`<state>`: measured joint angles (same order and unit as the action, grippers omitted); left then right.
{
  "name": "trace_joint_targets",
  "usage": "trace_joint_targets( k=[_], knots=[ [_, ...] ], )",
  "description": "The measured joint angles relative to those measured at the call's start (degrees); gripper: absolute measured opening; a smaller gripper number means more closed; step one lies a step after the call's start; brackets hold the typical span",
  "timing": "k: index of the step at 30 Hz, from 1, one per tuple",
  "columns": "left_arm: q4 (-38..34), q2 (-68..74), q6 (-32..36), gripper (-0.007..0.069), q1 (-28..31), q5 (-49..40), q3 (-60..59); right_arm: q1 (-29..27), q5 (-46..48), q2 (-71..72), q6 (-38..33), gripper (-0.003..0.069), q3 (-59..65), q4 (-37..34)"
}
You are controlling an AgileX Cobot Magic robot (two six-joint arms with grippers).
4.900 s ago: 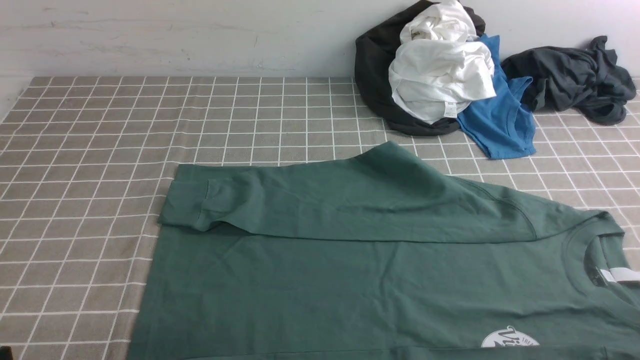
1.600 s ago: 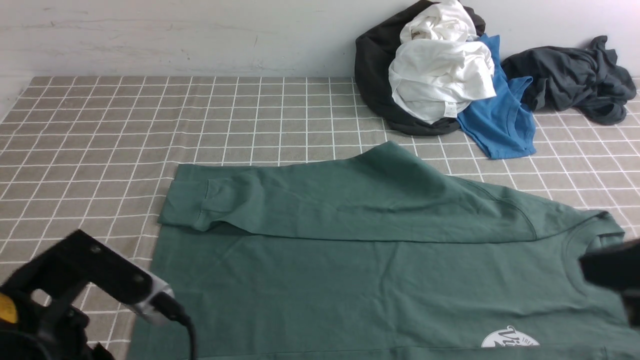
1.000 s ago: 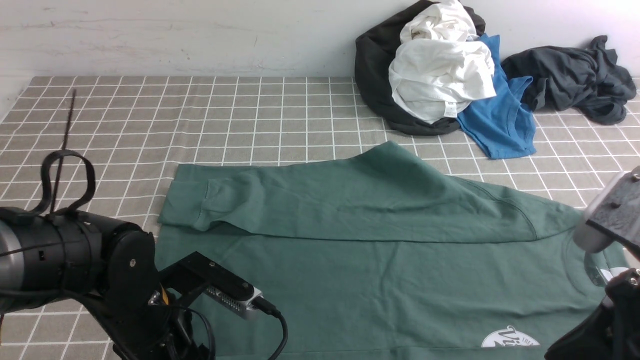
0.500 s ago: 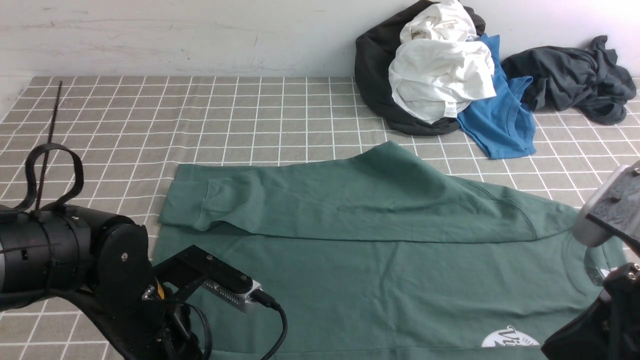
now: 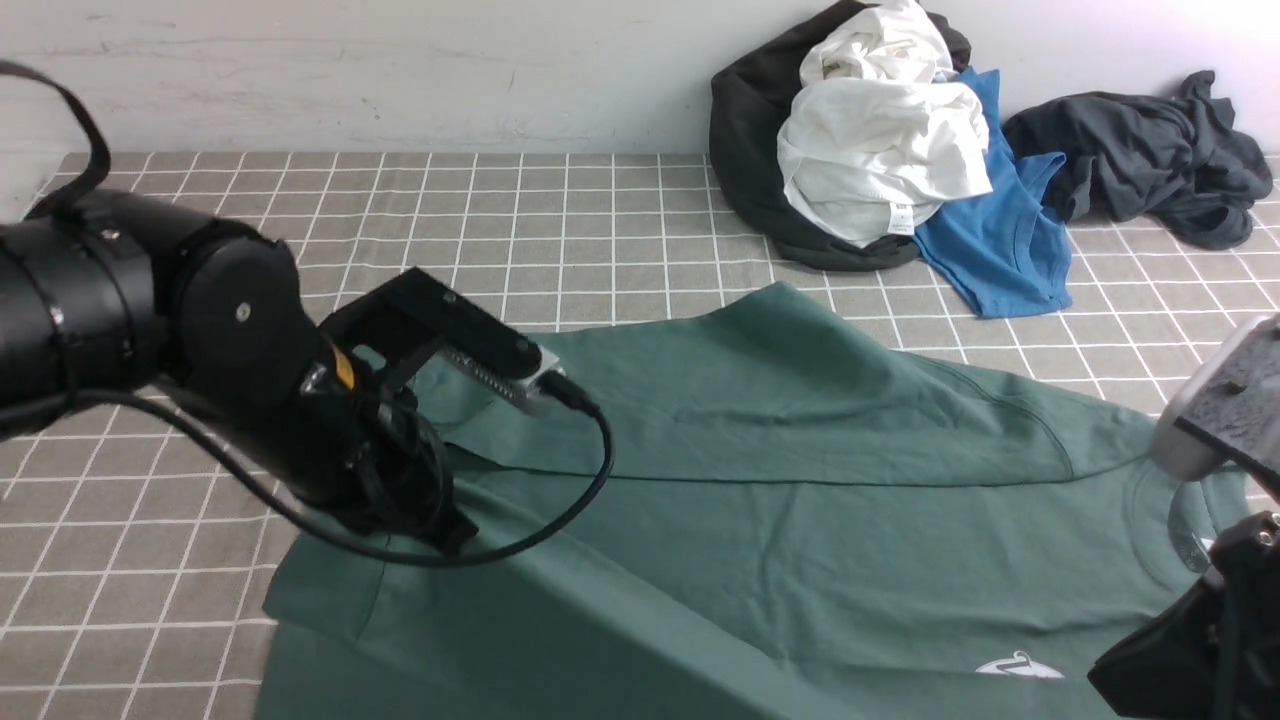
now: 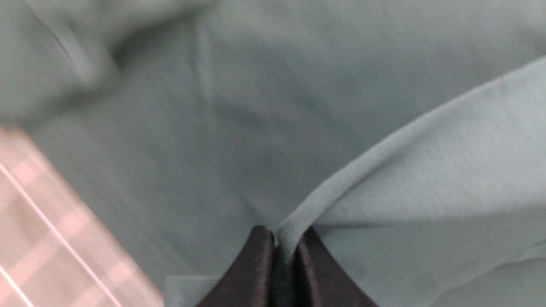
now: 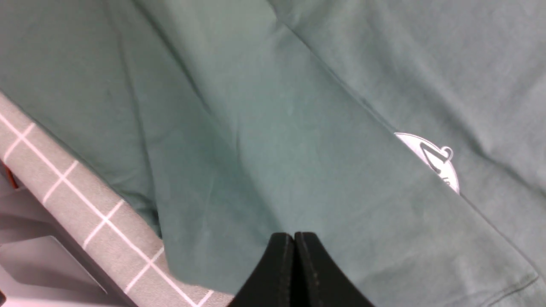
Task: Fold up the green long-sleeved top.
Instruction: Use the left arm to drag and place the cuff at the centered position on the left edge of the fabric
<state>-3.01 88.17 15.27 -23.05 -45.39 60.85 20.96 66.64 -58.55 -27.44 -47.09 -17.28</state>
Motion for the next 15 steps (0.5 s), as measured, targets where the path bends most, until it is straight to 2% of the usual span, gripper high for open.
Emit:
trace_joint_targets(
  k=[8,12,15],
  knots=[
    [0.5,10.5,-0.4,0.0036,1.8,-1.2,6.2,0.0,0.0,0.0,1.4,-0.0014,0.0,1.6],
    [0.6,14.8,-1.6,0.0112,3.5,-1.2,6.4,0.0,0.0,0.0,1.4,-0.0014,0.0,1.6],
    [1.0,16.3,-4.4,0.0269,5.0,-1.4,7.7,0.0,-0.4,0.0,1.4,-0.0014,0.0,1.6]
  ],
)
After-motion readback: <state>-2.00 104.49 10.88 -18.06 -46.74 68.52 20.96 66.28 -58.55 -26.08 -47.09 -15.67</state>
